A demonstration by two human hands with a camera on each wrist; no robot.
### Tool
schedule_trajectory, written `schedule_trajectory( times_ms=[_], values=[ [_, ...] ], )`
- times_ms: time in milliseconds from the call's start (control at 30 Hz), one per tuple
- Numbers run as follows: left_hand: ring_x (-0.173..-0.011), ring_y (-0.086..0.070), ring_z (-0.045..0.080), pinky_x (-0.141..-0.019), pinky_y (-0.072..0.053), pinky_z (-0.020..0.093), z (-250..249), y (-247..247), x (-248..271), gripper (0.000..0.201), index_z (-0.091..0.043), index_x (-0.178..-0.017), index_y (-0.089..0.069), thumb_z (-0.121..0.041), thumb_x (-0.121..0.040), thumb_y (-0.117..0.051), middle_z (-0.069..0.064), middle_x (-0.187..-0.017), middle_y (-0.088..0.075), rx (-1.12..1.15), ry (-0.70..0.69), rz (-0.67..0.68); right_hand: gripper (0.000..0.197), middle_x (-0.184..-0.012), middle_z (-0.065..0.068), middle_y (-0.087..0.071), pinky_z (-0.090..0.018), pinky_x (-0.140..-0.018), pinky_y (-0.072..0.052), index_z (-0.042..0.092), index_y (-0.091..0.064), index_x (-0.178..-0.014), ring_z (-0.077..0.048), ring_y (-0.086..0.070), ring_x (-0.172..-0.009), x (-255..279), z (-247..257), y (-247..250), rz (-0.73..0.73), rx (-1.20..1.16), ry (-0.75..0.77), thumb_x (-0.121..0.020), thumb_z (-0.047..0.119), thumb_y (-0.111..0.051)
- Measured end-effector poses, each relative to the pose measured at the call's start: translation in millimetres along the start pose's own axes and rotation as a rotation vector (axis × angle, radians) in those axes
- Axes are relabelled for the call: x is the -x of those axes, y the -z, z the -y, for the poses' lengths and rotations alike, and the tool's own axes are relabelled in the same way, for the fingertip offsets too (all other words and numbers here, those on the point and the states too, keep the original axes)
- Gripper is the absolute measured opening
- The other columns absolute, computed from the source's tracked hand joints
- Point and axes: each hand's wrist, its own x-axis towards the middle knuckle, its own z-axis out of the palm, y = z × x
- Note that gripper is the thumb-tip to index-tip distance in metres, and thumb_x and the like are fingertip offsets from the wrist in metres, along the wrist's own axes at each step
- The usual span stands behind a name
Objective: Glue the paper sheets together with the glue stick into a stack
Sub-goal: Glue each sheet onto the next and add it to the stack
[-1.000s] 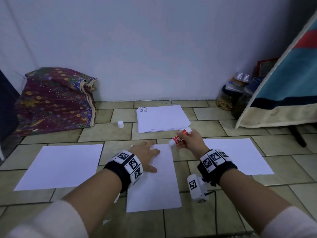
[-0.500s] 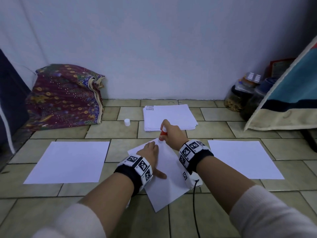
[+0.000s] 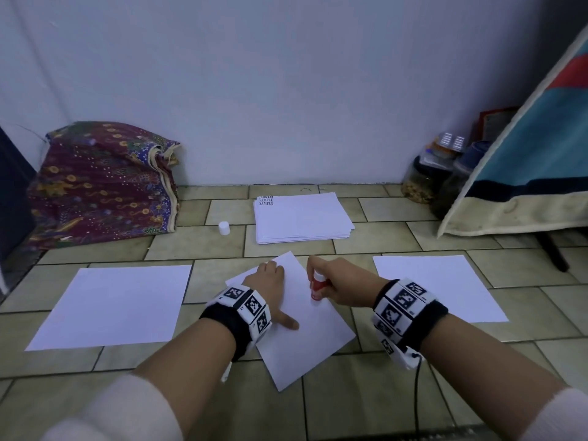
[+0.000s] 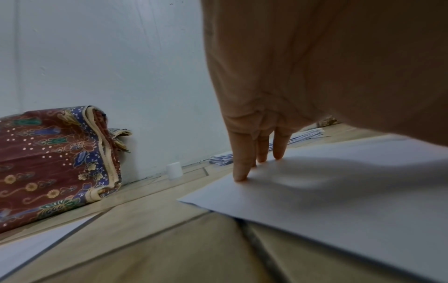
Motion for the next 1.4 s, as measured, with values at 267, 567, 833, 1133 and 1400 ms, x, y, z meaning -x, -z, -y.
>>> schedule_trajectory(
  times_ms=[267,567,833,1133,1400],
  values=[
    [-0.137,-0.026,0.026,-0.102,-0.042,0.045,9,8,0,0.089,-0.026,-0.147,-0.021,-0.057,-0.078,-0.068,0.009,-0.149,-0.023,-0.016,-0.072,0.08,0.017,-0.093,-0.005,-0.067,-0.032,-0.078,-0.055,0.011,-0.048,-0.098,-0.013,-0.067,-0.085,45,-11,-2,0.079,-0.048,0.03,-0.088,-0.002,-0.052],
    [-0.124,-0.037,0.028,-0.085,-0.04,0.035,11,10,14,0.092,-0.011,-0.14,-0.028,-0.072,-0.078,-0.055,0.011,-0.144,-0.019,-0.186,0.128,0.018,0.014,-0.072,-0.013,-0.063,-0.026,-0.054,-0.053,0.003,-0.05,-0.086,-0.025,-0.061,-0.061,54,-41,21,-0.398,-0.88,-0.293,-0.086,-0.002,-0.063],
    [-0.139,-0.02,0.022,-0.097,-0.044,0.038,-5,4,14,0.07,-0.03,-0.153,-0.009,-0.011,-0.097,-0.046,-0.006,-0.16,-0.002,-0.199,-0.377,0.041,0.016,-0.08,-0.019,-0.061,-0.035,-0.062,-0.058,0.006,-0.048,-0.085,-0.024,-0.063,-0.06,16,-36,11,-0.559,-0.924,-0.469,-0.087,0.002,-0.064],
    [-0.146,-0.011,0.018,-0.112,-0.032,0.042,-3,10,3,0.064,-0.026,-0.153,-0.018,-0.034,-0.098,-0.049,-0.005,-0.161,-0.008,-0.097,-0.201,0.071,0.02,-0.094,-0.01,-0.066,-0.027,-0.069,-0.047,0.014,-0.043,-0.098,-0.022,-0.061,-0.084,-39,-2,1,-0.45,-0.313,-0.289,-0.089,0.005,-0.059],
    [-0.144,-0.019,0.018,-0.11,-0.034,0.041,-6,16,0,0.067,-0.029,-0.152,-0.02,-0.036,-0.095,-0.055,-0.007,-0.16,-0.011,-0.084,-0.172,0.091,0.024,-0.1,-0.016,-0.064,-0.035,-0.075,-0.05,0.008,-0.042,-0.111,-0.029,-0.06,-0.089,-48,5,9,-0.231,-0.027,-0.219,-0.091,0.0,-0.051]
  ],
)
